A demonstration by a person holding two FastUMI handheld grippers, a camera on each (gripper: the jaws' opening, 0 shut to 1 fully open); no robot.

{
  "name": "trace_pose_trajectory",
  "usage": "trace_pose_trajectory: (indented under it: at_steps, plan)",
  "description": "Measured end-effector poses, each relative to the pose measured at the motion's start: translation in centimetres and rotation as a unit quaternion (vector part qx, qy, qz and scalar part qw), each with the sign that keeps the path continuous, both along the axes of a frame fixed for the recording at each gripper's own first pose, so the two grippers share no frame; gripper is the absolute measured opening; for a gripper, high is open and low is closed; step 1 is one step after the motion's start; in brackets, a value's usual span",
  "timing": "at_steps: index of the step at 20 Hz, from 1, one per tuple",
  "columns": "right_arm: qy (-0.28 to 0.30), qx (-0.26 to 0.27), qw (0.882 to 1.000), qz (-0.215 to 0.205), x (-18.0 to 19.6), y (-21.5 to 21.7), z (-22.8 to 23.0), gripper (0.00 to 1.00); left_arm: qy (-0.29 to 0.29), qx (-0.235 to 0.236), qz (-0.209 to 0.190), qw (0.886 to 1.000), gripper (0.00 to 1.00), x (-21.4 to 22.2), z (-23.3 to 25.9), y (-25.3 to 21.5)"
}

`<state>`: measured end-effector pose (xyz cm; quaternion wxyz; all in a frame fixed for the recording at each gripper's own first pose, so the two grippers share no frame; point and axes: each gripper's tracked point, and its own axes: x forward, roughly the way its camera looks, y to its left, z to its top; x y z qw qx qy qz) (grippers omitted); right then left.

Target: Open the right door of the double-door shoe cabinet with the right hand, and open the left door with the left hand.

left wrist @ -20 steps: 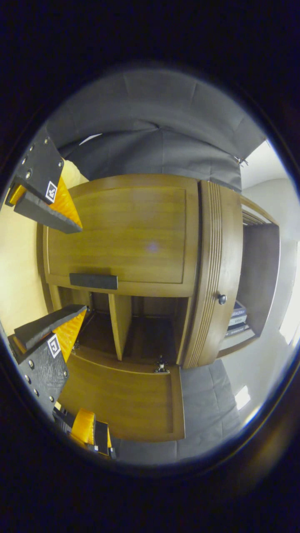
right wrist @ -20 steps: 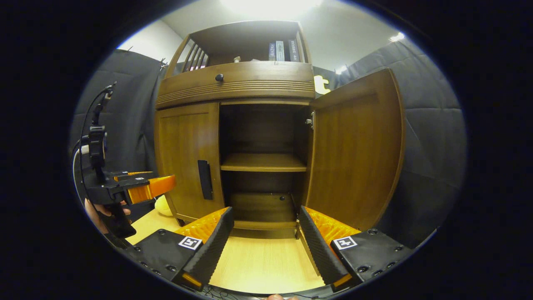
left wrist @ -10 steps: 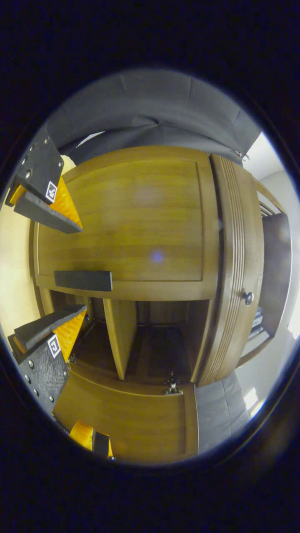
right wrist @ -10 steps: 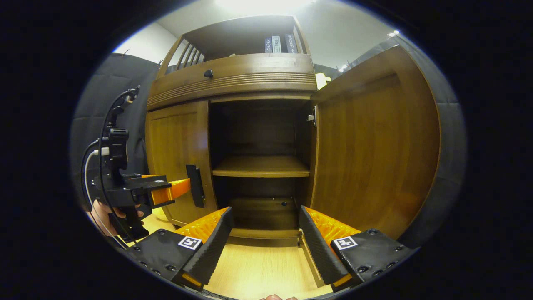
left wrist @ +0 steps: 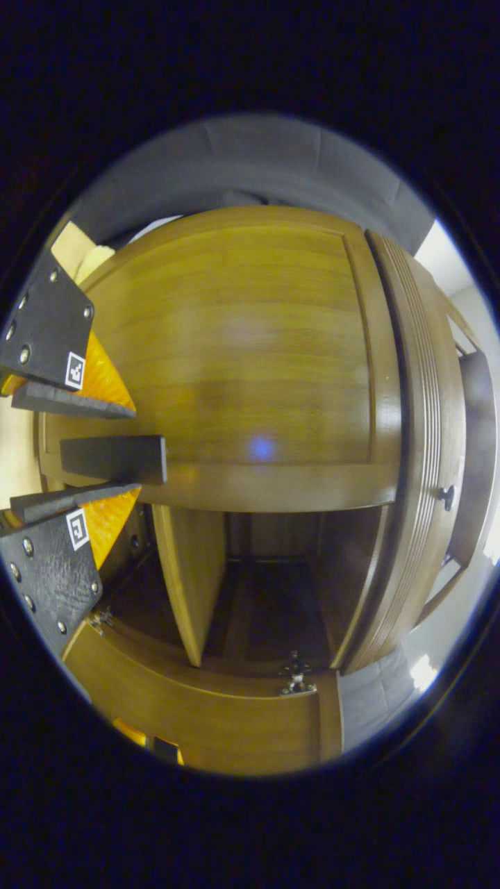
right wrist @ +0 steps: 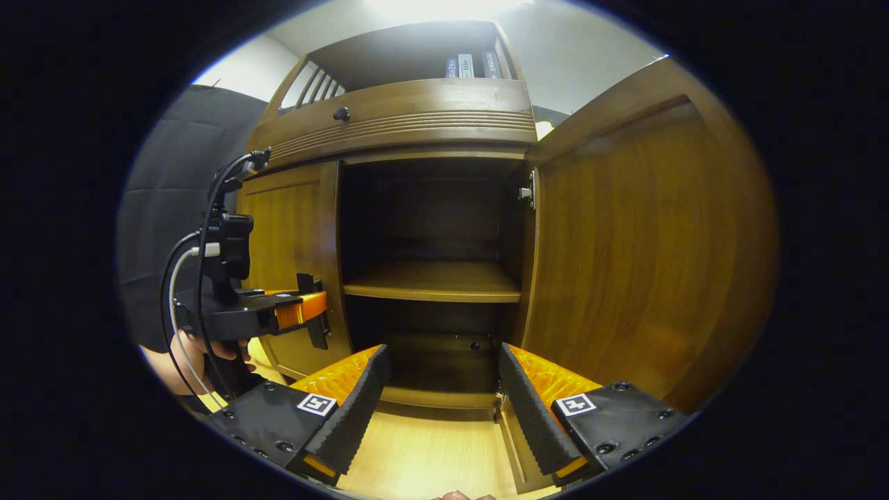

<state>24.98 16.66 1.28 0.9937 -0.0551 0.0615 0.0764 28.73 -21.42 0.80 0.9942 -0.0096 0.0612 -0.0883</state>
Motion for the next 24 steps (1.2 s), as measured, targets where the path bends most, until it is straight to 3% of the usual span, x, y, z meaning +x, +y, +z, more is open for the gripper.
trace_pose_trajectory:
  at_steps: [1,2,4,9,13,24]
  plan:
    - [-0.001,0.000,1.000,0.001,0.1,0.0,-0.1,0.97,0.003,-0.008,-0.002,1.000,0.47,0.4,-0.3,-0.6]
    - [-0.001,0.000,1.000,0.000,0.1,-0.1,-0.2,0.97,0.004,-0.007,0.000,1.000,0.52,0.8,-0.2,-0.7]
    - [0.004,0.002,1.000,0.001,0.2,-0.1,-0.3,0.97,0.000,0.004,0.029,1.000,0.43,1.7,-0.1,-0.6]
    - [0.012,0.006,1.000,0.007,1.1,-0.1,-0.7,0.97,0.011,0.045,0.040,0.998,0.22,1.7,-2.0,-1.0]
    - [0.017,0.008,1.000,0.016,1.3,0.2,-1.0,0.97,0.021,0.028,0.020,0.999,0.06,1.3,-2.1,-0.4]
    - [0.026,0.025,0.999,0.000,-0.3,0.4,-1.7,0.97,0.016,0.019,0.013,1.000,0.05,1.1,-1.8,-0.4]
